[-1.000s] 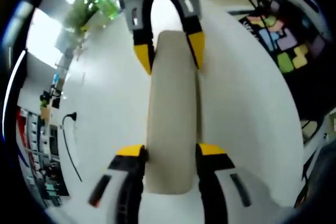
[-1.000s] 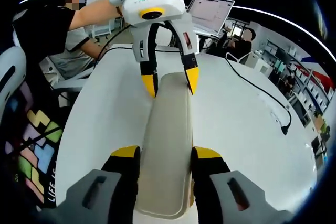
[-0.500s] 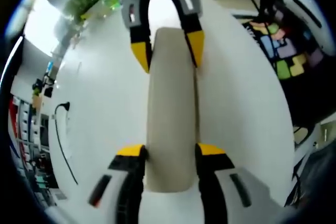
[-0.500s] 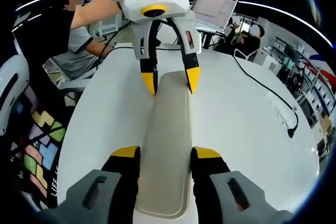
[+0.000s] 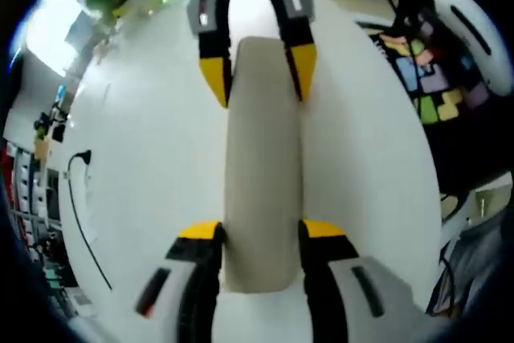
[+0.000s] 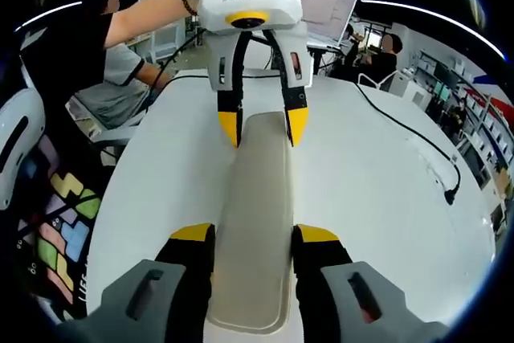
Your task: Arrange the utensils inside the cutlery case until each visible utensil rests in its matching compartment.
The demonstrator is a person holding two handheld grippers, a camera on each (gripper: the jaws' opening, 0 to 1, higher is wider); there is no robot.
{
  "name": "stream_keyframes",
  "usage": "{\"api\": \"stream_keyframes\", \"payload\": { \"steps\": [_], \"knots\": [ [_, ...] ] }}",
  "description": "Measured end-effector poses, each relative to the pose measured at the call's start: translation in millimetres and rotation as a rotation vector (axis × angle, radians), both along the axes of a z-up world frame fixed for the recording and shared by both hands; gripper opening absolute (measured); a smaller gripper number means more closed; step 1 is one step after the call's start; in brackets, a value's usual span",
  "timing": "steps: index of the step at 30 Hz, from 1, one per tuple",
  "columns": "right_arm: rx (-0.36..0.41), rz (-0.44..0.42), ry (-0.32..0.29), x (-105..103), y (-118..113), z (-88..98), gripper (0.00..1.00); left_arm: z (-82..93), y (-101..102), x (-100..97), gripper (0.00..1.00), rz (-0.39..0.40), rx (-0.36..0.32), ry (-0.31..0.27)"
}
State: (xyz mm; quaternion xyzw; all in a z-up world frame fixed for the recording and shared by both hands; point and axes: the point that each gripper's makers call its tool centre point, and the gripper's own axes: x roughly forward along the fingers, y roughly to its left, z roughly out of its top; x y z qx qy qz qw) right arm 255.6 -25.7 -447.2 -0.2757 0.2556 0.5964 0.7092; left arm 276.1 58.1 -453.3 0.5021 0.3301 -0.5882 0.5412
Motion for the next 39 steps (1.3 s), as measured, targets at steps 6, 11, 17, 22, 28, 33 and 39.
{"api": "stream_keyframes", "payload": {
  "steps": [6, 11, 17, 22, 28, 33, 39],
  "knots": [
    [0.029, -0.022, 0.010, 4.5, -6.8, 3.4, 0.38, -4.0, -1.0, 3.4, 0.40, 0.032, 0.002, 0.073],
    [0.033, -0.050, 0.002, 9.2, -15.5, 8.9, 0.36, -6.9, -0.5, 5.5, 0.41, 0.060, -0.003, 0.143],
    [0.033, -0.072, 0.035, 6.8, -23.7, 6.4, 0.35, -12.2, 0.2, 6.0, 0.43, 0.093, -0.018, 0.202],
    [0.012, -0.100, 0.033, 8.7, -29.7, 9.8, 0.25, -15.7, -0.5, 5.8, 0.44, 0.097, -0.008, 0.233],
    [-0.087, -0.145, 0.100, 1.0, -48.0, 9.4, 0.17, -16.1, -0.9, 5.0, 0.44, 0.137, -0.002, 0.264],
    [-0.138, -0.176, 0.113, 6.1, -53.5, 6.0, 0.17, -16.5, -1.6, 2.3, 0.43, 0.156, 0.003, 0.279],
    [-0.154, -0.244, 0.186, 21.2, -54.2, 7.8, 0.10, -16.8, -3.0, -3.8, 0.43, 0.176, 0.000, 0.306]
  ]
}}
